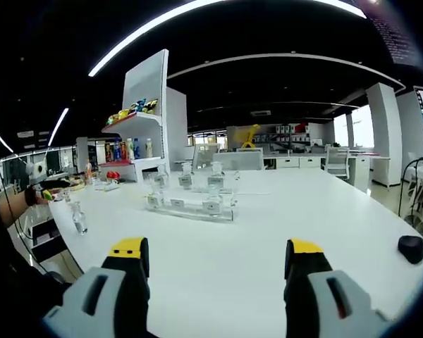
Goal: Identify the label on the chemical reagent bottle, grasp the chemical reagent bottle, and place it in the designated position on the reagent rack
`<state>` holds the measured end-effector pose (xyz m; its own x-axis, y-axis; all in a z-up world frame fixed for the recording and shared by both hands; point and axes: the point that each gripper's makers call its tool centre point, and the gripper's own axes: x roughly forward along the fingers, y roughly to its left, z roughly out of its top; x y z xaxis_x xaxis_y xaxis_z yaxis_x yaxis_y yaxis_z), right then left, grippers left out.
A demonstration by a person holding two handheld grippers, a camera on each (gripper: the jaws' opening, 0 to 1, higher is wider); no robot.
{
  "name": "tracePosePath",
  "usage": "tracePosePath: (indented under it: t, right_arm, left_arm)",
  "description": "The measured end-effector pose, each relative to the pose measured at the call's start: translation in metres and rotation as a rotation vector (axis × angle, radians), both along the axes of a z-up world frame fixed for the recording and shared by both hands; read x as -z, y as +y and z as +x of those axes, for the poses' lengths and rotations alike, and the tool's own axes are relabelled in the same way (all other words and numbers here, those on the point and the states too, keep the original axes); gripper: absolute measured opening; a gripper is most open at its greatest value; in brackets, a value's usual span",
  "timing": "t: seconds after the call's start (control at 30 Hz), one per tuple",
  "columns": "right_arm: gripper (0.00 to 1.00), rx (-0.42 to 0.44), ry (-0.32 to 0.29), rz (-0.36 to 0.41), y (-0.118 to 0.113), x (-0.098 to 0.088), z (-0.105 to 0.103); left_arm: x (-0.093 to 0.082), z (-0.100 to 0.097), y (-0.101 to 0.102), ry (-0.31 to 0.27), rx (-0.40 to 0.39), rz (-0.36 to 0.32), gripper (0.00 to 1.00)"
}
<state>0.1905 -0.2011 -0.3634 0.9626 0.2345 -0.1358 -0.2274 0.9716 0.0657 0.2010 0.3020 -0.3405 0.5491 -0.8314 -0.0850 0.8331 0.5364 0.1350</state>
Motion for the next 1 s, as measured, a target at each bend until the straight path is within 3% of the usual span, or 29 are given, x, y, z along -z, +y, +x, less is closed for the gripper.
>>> tracePosePath:
  t: [0.07,0.23,0.33,0.47,0.6,1.0]
  right_arm:
    - [0.75,-0.016,0.0,0.021,0.001,-0.003,-0.001]
    - [0.75,-0.01,-0.004,0.018,0.0,-0.005,-0.001]
    - [0.75,-0.009,-0.008,0.022,0.0,-0.007,-0.002]
    - [0.75,0.0,-0.003,0.021,-0.003,-0.004,-0.004]
    - [0.75,0.007,0.003,0.019,-0.005,-0.001,-0.005]
    - [0.75,0.014,0.008,0.026,-0.007,0.002,-0.005]
  left_arm:
    - [0.004,-0.007,-0.006,0.018,0.011,0.015,0.77]
    - [0.007,-0.006,-0.004,0.019,-0.015,0.007,0.82]
    - [0.007,-0.002,-0.003,0.05,-0.043,-0.062,0.89]
    - [0.022,0.004,0.0,0.058,-0.085,-0.029,0.95]
    - [0.037,0.007,0.001,0.055,-0.111,0.015,0.95]
    - [0.045,0.006,-0.008,0.082,-0.078,-0.008,0.92]
